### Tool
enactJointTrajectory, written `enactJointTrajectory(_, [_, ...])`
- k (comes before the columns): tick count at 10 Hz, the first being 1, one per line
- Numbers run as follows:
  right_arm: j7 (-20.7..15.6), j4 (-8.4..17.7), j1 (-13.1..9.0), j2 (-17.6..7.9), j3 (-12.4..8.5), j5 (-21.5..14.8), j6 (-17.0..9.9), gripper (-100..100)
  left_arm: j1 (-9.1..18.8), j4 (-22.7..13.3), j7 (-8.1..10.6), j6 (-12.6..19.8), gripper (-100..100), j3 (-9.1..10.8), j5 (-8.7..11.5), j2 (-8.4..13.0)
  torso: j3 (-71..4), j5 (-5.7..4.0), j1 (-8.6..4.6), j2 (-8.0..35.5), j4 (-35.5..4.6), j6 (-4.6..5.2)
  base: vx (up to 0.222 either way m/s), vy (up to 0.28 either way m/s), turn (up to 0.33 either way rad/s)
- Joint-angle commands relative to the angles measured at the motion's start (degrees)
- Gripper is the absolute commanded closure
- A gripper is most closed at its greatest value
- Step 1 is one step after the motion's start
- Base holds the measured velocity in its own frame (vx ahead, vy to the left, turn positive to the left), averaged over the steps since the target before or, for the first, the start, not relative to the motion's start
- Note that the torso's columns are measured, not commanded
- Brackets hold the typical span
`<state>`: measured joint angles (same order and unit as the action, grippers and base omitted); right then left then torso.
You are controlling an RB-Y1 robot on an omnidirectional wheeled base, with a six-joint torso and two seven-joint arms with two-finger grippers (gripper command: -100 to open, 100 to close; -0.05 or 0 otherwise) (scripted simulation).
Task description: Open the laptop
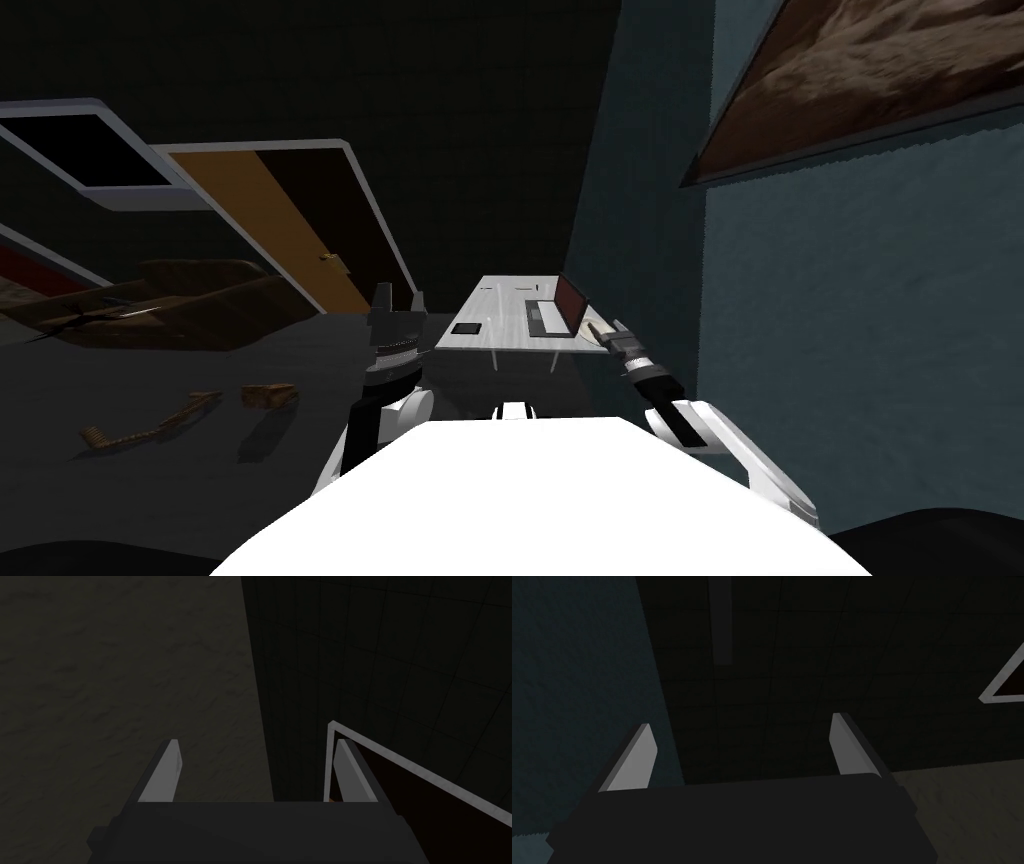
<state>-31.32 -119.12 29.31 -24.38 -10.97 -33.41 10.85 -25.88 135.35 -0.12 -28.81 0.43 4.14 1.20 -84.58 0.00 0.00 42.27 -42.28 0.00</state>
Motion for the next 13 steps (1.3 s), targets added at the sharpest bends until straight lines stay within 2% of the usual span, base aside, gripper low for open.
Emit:
enactJointTrajectory(1, [-2.68,1.83,-0.32,-2.93,-1.03,-3.26,-1.34,-100,0.0,0.0,0.0,0.0,0,0.0,0.0,0.0,0.0,0.0,0.0,0.0,0.0,0.0,0.099,0.058,0.014])
enactJointTrajectory(10, [-11.29,6.71,-0.88,-12.52,-3.75,-14.26,-6.8,-100,0.0,0.0,0.0,0.0,0,0.0,0.0,0.0,0.02,-0.01,-0.02,0.04,-0.01,0.01,0.09,0.06,0.014])
enactJointTrajectory(11, [-11.97,7.09,-0.92,-13.13,-3.97,-15.11,-7.23,-100,0.0,0.0,0.0,0.0,0,0.0,0.0,0.0,0.0,-0.01,-0.03,-0.01,0.0,0.0,0.081,0.053,0.015])
enactJointTrajectory(12, [-11.16,6.25,-0.87,-13.25,-3.3,-14.39,-7.77,-100,0.0,0.0,0.0,0.0,0,0.0,0.0,0.0,0.0,0.0,0.01,0.01,0.0,0.0,0.034,0.025,0.003])
enactJointTrajectory(13, [-10.57,6.04,-0.48,-14.68,-3.86,-13.89,-8.47,-100,0.01,0.0,0.0,0.0,0,0.0,0.0,0.0,0.09,-0.02,-0.07,0.15,-0.04,0.01,0.102,0.019,0.024])
